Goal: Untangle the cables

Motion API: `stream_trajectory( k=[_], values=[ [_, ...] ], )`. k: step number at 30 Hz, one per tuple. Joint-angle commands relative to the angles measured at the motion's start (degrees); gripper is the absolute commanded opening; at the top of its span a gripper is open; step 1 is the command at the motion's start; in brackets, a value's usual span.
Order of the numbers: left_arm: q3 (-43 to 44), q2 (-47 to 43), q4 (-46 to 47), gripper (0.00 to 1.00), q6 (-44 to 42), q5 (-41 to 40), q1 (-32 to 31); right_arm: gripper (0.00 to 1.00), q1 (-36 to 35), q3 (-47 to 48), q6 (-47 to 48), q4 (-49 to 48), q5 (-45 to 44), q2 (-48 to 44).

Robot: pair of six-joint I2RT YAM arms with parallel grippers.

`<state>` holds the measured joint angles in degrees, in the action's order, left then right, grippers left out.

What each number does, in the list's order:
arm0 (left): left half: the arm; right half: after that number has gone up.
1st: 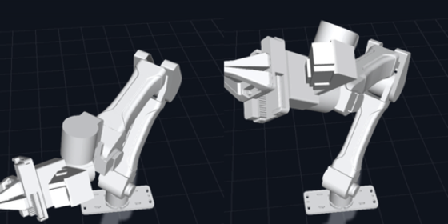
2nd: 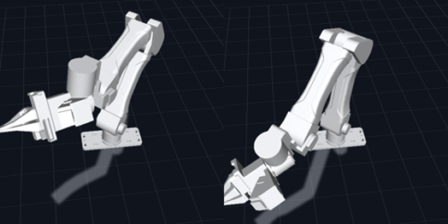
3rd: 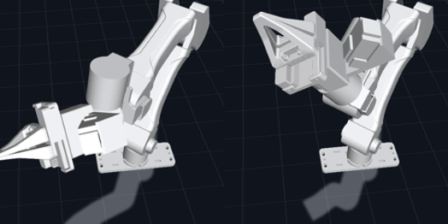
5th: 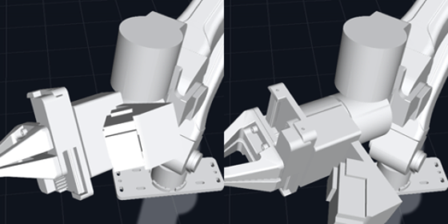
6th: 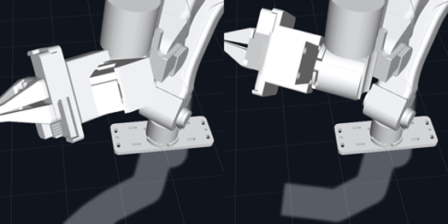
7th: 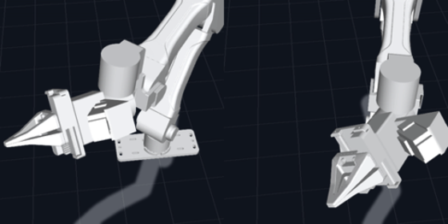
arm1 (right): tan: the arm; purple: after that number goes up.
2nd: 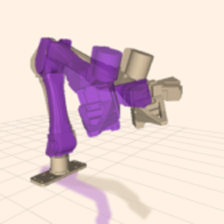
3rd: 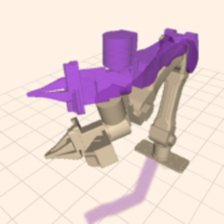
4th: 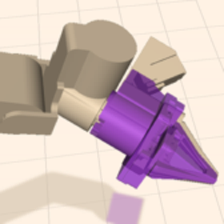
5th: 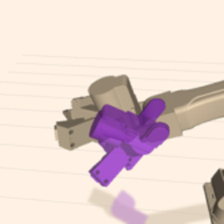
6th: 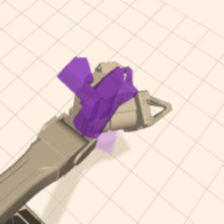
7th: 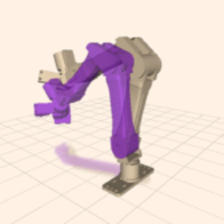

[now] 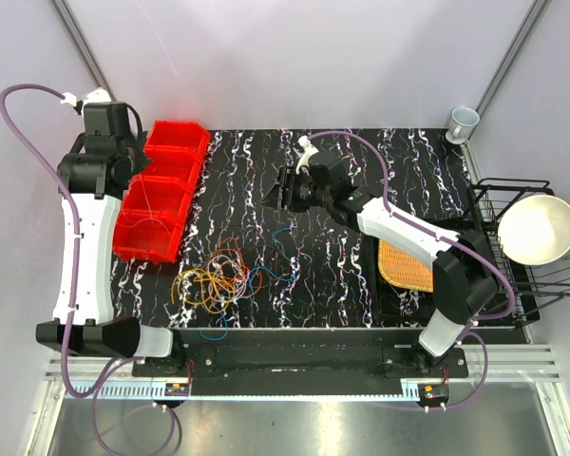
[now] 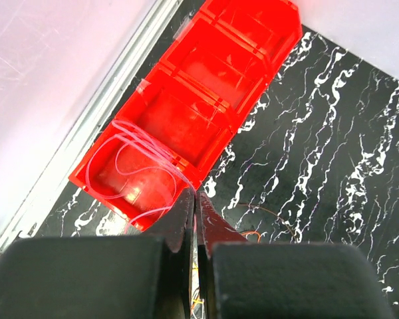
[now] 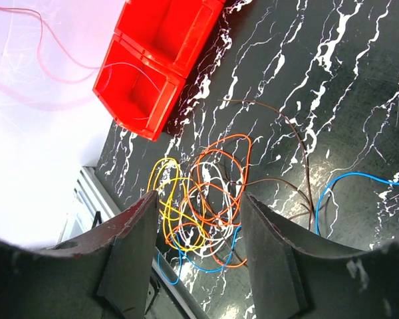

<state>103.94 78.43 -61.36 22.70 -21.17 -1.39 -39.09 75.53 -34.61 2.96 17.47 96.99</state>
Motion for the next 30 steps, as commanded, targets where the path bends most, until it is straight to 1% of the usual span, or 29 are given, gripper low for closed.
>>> stream_trajectory(
  k=[1,4,7,8,12,17,18,22,26,30],
  values=[
    [2.1,-0.3,0.0,0.00,-1.3,1.2,0.7,0.57,0.2,0.7,-1.2,-0.9,1.2,-3.2],
    [1.5,-0.1,1.1,0.00,-1.8,1.0,1.1,0.57,0.2,0.4,-1.8,-1.2,1.6,-3.1],
    [-1.7,-0.6,3.1,0.00,-2.5,0.9,1.3,0.57,0.2,-0.2,-2.0,-1.5,1.5,-3.5],
    [-4.2,-0.9,3.9,0.00,-2.7,1.0,2.6,0.57,0.2,-0.5,-2.0,-1.6,1.4,-3.6],
    [-10.4,-2.6,9.5,0.00,-3.9,2.4,4.2,0.57,0.2,-1.1,-2.2,-2.3,1.7,-3.4],
    [-16.0,-2.9,13.4,0.00,-3.5,2.0,5.7,0.56,0.2,-1.7,-2.3,-2.5,2.7,-2.9],
    [-16.7,-3.1,14.8,0.00,-3.5,1.8,5.8,0.57,0.2,-1.9,-2.3,-4.3,2.9,-3.1],
    [-21.2,-3.9,17.8,0.00,-3.7,0.7,6.1,0.56,0.2,-2.9,-2.0,-5.5,3.4,-3.5],
    [-23.7,-4.8,21.1,0.00,-4.1,1.6,6.5,0.57,0.2,-2.8,-1.7,-6.4,4.4,-3.1],
    [-22.5,-4.9,22.2,0.00,-3.9,2.1,6.6,0.57,0.2,-2.9,-1.7,-7.5,6.0,-3.0]
  ],
)
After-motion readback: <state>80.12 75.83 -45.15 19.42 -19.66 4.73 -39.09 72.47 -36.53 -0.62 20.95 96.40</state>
